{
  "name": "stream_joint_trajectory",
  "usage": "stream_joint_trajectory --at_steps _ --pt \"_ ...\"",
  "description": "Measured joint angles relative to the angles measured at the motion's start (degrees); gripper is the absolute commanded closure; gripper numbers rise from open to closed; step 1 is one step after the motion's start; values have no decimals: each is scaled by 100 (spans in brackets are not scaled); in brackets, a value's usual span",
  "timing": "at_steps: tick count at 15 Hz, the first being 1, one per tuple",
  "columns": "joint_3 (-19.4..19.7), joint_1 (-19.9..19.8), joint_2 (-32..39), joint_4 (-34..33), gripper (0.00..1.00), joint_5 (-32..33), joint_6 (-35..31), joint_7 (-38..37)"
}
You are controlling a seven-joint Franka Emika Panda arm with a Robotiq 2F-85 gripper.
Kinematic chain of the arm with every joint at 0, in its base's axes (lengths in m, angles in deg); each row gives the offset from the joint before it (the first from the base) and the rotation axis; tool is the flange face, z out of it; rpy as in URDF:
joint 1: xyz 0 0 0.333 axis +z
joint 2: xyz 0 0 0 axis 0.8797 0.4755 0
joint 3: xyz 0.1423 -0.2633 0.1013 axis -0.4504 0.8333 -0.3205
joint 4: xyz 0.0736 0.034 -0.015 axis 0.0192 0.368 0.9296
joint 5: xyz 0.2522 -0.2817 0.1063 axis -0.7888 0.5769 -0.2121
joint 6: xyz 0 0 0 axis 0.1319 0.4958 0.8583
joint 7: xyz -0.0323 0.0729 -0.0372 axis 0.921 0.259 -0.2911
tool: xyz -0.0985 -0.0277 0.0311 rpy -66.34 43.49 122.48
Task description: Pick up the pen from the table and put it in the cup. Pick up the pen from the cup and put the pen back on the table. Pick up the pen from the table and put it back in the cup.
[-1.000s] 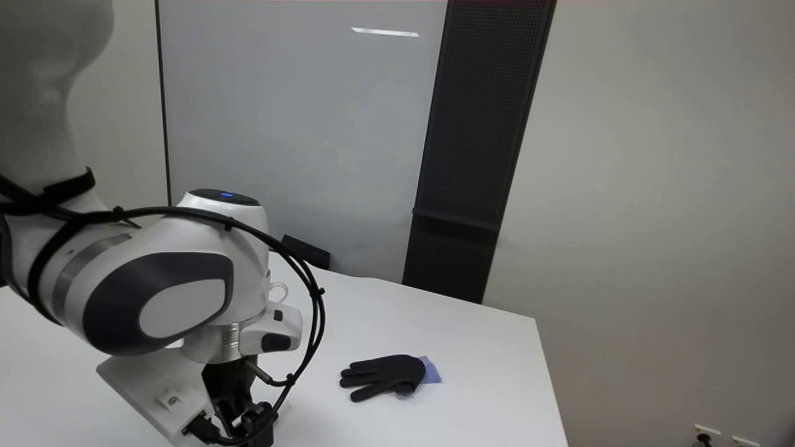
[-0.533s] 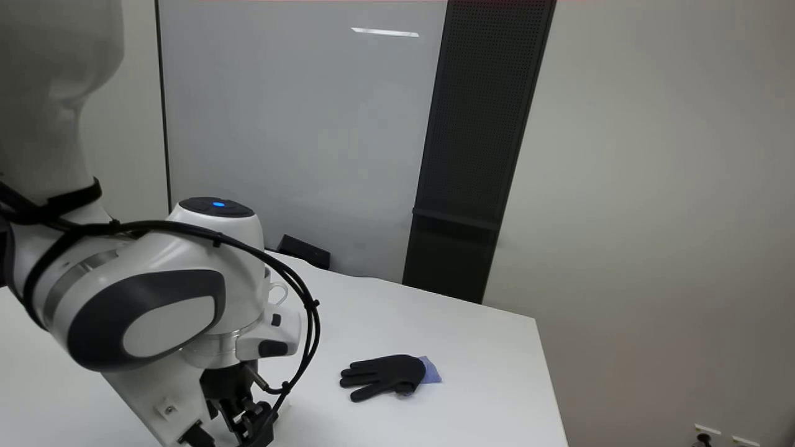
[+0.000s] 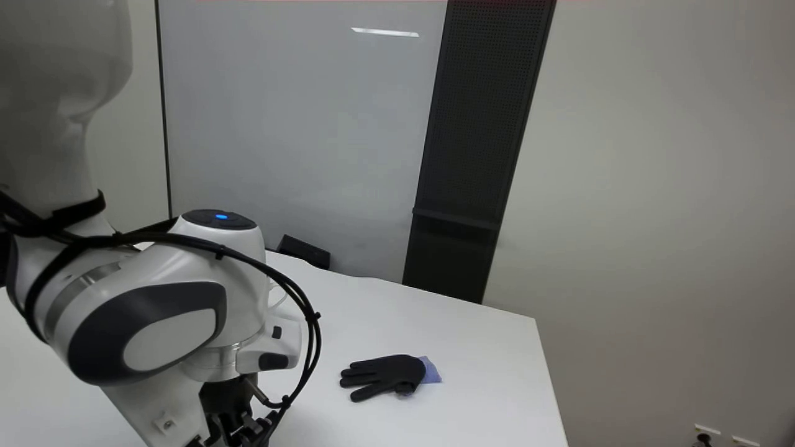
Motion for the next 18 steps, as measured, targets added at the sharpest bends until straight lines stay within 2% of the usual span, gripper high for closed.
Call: stream_joint_trajectory --at_steps 7,12,16,18 --pt "230 240 -7 -65 92 50 56 -48" --pt "616 571 7 -266 92 117 576 -239" --pt "683 560 -20 -539 92 63 1281 -538" --pt "664 534 -59 -625 92 -45 1413 -649"
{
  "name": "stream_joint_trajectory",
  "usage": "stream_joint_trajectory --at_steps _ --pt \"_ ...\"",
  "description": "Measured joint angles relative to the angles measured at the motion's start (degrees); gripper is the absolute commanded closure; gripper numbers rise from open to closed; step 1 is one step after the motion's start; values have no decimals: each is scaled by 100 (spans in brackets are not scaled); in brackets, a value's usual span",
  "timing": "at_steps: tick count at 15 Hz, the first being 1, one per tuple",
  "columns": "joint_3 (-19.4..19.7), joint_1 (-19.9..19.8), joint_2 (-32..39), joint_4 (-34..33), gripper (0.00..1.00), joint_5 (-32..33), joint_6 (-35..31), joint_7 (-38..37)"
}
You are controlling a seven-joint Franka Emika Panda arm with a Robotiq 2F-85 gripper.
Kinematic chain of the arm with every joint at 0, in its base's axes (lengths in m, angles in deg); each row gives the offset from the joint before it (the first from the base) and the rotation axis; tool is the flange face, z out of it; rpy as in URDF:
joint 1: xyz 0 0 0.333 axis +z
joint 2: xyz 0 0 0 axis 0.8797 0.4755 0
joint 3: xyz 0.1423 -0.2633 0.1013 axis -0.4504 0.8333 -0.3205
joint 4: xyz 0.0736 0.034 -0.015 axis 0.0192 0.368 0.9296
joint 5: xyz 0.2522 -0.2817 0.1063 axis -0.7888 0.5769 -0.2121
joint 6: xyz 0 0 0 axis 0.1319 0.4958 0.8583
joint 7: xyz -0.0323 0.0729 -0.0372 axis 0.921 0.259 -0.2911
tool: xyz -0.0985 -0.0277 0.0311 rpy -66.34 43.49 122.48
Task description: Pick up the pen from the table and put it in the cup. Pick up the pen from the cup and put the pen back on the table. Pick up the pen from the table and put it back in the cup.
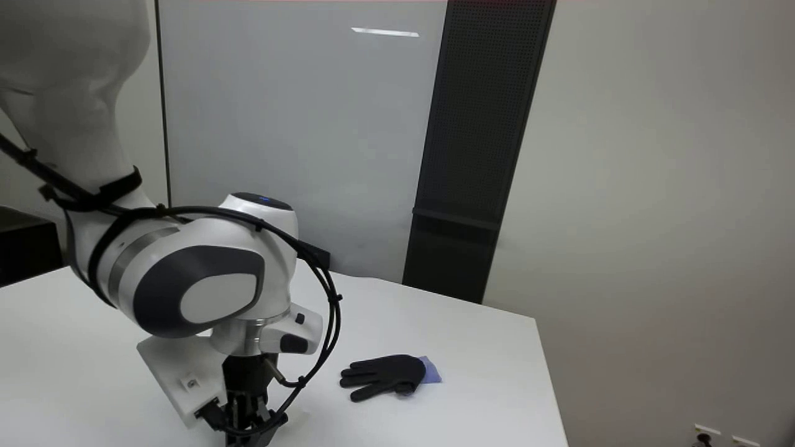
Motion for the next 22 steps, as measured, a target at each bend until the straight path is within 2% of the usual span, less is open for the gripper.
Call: stream_joint_trajectory --at_steps 8,14,22 --pt "-58 -27 -310 -302 92 -173 314 -204" --pt "-356 -315 -954 -618 92 -1052 1062 -173" --pt "-411 -340 -1335 -1176 92 -1801 2031 -192"
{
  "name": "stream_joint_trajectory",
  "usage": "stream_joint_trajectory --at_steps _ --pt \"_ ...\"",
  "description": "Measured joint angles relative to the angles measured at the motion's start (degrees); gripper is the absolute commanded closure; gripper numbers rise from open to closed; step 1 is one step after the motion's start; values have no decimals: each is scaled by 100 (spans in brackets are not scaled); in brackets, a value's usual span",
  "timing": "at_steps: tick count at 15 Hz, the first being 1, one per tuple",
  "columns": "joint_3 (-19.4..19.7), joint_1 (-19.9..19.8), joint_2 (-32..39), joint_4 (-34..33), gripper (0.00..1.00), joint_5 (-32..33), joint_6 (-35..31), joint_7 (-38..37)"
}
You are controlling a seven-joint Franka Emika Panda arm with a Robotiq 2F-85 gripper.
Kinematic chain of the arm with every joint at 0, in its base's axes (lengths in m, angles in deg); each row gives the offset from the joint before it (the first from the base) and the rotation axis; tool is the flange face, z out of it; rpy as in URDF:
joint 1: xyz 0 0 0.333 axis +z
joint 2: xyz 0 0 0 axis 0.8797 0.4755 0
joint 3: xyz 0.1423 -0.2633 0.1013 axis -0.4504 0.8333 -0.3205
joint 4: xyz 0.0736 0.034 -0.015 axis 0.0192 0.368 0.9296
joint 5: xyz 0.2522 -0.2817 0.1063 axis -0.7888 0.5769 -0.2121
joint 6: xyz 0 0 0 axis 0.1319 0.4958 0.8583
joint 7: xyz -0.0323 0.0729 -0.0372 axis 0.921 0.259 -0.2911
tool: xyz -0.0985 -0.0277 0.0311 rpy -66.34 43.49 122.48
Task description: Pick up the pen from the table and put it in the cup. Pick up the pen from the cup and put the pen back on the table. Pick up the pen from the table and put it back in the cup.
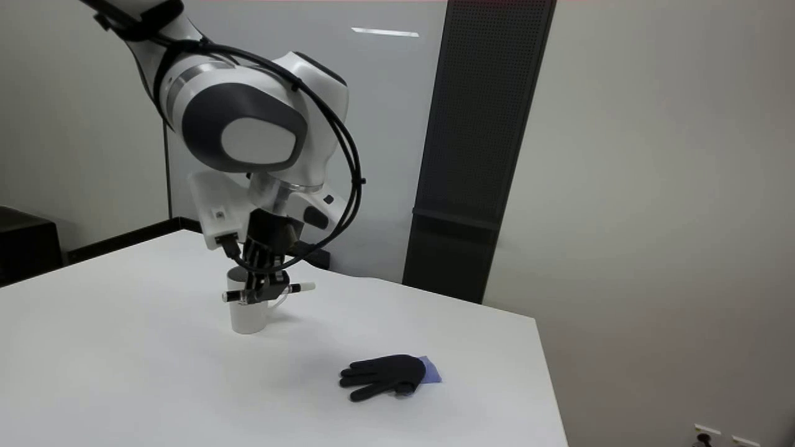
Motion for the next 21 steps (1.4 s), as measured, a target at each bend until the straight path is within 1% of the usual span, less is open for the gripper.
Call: stream_joint_trajectory --at_steps 4,9,10,21 --pt "1 0 -8 -365 92 -89 483 -84" --pt "14 17 88 -962 92 -53 1454 -492" --pt "11 24 126 -1085 68 -63 1650 -551" --pt "17 33 167 -1105 68 -63 1671 -528"
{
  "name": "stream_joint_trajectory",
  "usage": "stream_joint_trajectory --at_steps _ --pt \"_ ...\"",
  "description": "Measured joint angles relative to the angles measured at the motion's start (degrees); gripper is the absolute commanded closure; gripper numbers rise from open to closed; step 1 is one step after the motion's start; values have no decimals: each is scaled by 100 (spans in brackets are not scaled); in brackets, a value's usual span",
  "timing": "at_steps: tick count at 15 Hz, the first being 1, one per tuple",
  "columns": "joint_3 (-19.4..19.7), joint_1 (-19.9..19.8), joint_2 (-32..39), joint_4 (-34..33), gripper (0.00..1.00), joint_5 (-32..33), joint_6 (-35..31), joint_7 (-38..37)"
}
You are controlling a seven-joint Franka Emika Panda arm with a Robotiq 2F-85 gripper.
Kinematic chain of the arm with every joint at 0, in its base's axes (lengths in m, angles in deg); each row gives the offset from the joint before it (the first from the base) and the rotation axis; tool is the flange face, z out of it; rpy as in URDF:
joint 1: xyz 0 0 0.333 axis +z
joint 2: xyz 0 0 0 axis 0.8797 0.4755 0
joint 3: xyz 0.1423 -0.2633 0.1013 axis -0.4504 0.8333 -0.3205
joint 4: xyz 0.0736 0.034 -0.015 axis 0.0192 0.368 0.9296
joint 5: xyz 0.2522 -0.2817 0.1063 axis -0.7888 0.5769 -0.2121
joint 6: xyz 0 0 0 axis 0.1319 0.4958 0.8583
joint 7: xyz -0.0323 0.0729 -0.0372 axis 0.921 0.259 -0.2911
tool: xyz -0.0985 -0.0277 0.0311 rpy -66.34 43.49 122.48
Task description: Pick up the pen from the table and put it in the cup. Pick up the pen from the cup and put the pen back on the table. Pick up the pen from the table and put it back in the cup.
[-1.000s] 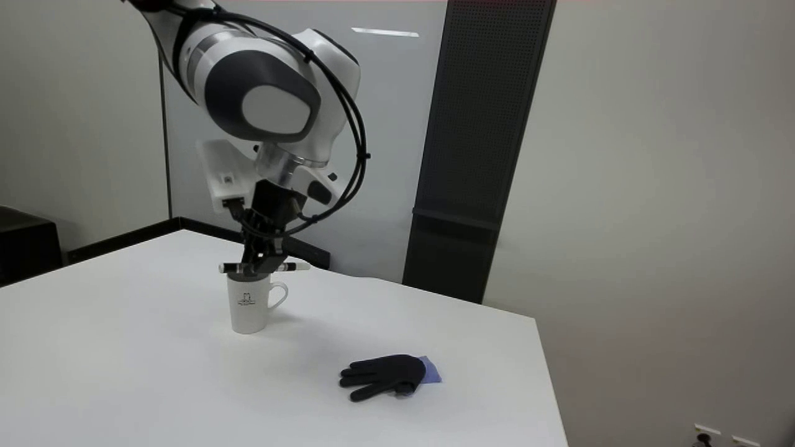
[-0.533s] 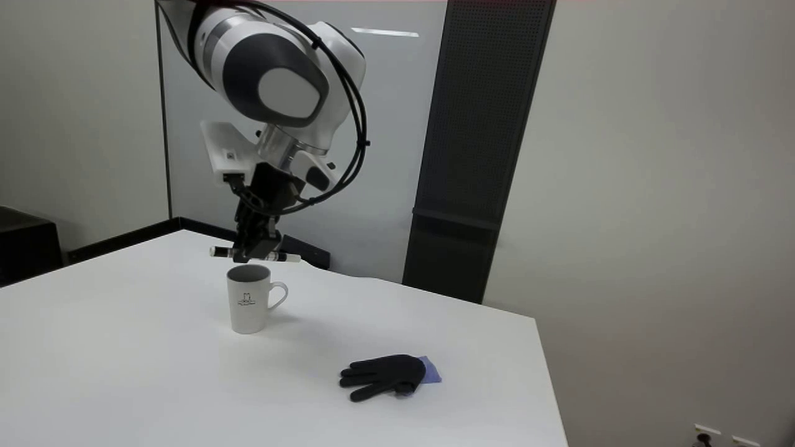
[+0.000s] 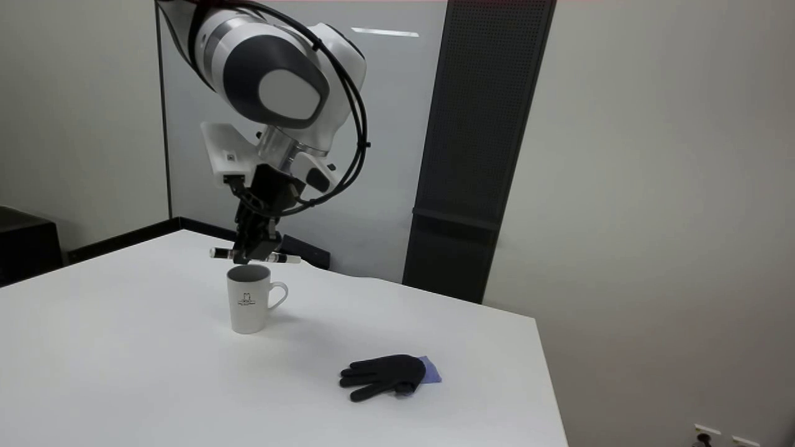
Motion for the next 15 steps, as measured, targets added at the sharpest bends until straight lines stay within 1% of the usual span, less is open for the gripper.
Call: stream_joint_trajectory --at_steps 5,6,11,15 --pt "0 0 0 0 68 0 -1 0" --pt "0 0 0 0 92 0 -1 0" --pt "-6 0 26 -45 92 -41 130 21" --pt "-47 41 258 -443 92 -47 576 -76"
